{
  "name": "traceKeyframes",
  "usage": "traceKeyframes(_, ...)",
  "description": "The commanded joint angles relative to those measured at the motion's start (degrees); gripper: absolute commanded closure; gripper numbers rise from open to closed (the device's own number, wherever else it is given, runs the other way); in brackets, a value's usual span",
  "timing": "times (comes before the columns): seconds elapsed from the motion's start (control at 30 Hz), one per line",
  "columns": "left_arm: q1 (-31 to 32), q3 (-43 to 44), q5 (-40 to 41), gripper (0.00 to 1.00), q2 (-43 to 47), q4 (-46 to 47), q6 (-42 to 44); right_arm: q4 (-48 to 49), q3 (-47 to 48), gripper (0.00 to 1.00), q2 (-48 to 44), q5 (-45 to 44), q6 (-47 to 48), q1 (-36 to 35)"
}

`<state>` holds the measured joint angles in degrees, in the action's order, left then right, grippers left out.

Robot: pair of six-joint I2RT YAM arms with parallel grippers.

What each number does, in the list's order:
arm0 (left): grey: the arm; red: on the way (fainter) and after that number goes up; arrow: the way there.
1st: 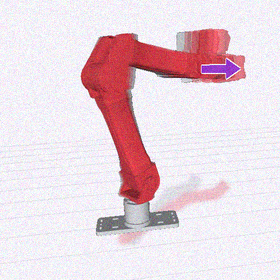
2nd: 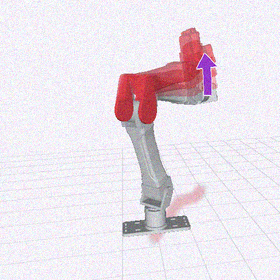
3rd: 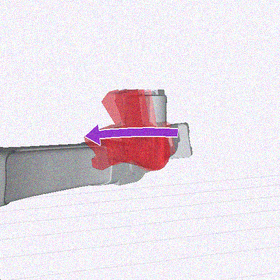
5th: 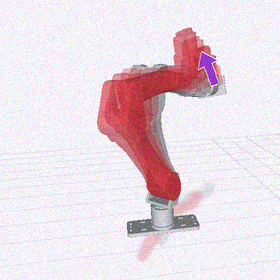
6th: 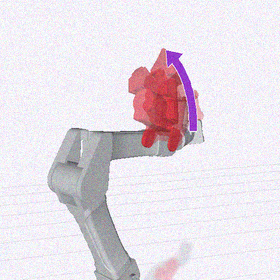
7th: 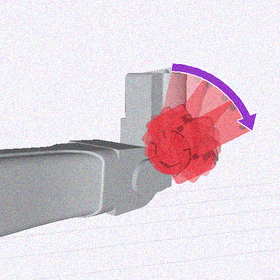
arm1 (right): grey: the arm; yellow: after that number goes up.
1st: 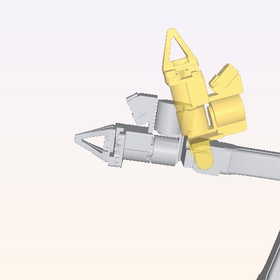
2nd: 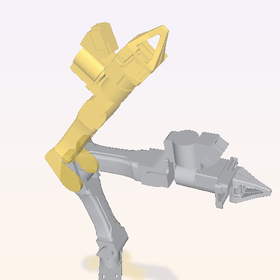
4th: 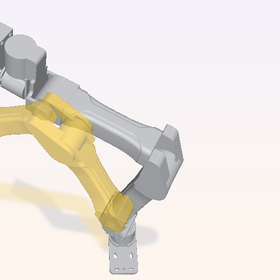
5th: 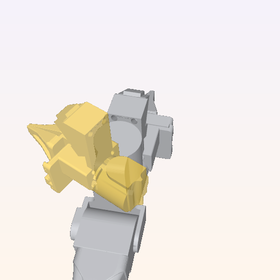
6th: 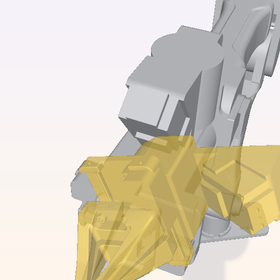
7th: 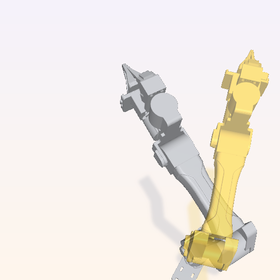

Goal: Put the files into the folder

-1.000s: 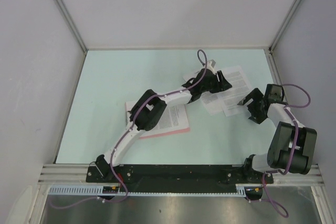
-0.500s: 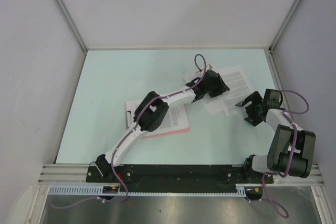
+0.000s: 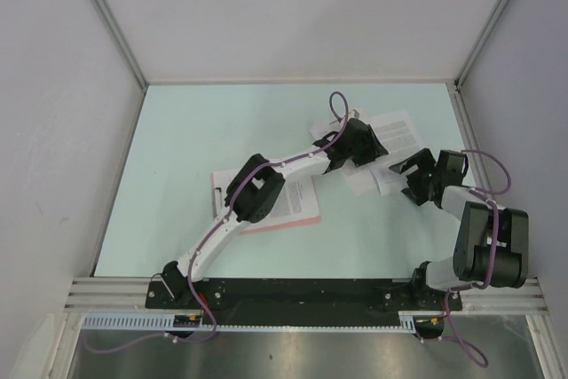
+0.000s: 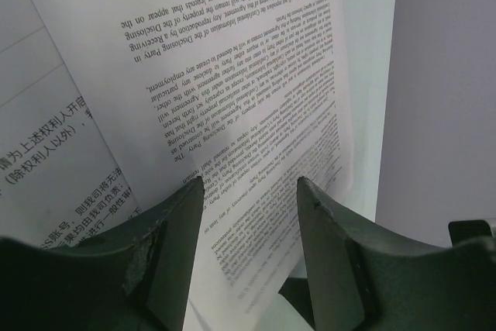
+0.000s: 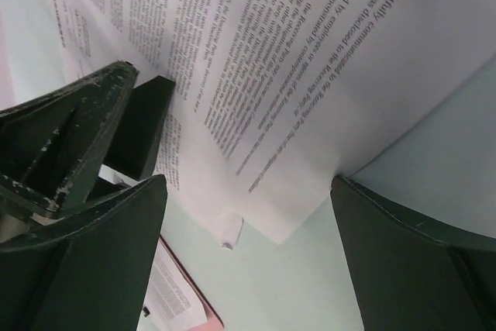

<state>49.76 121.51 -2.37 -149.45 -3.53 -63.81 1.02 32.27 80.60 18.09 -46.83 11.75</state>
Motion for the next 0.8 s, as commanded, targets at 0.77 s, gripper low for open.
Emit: traceKeyframes(0.77, 0.3, -1.2, -6.3, 0.41, -0.2, -4.8, 4.2, 21.5, 1.5, 0.0, 8.9, 1.7, 8.0, -0.2)
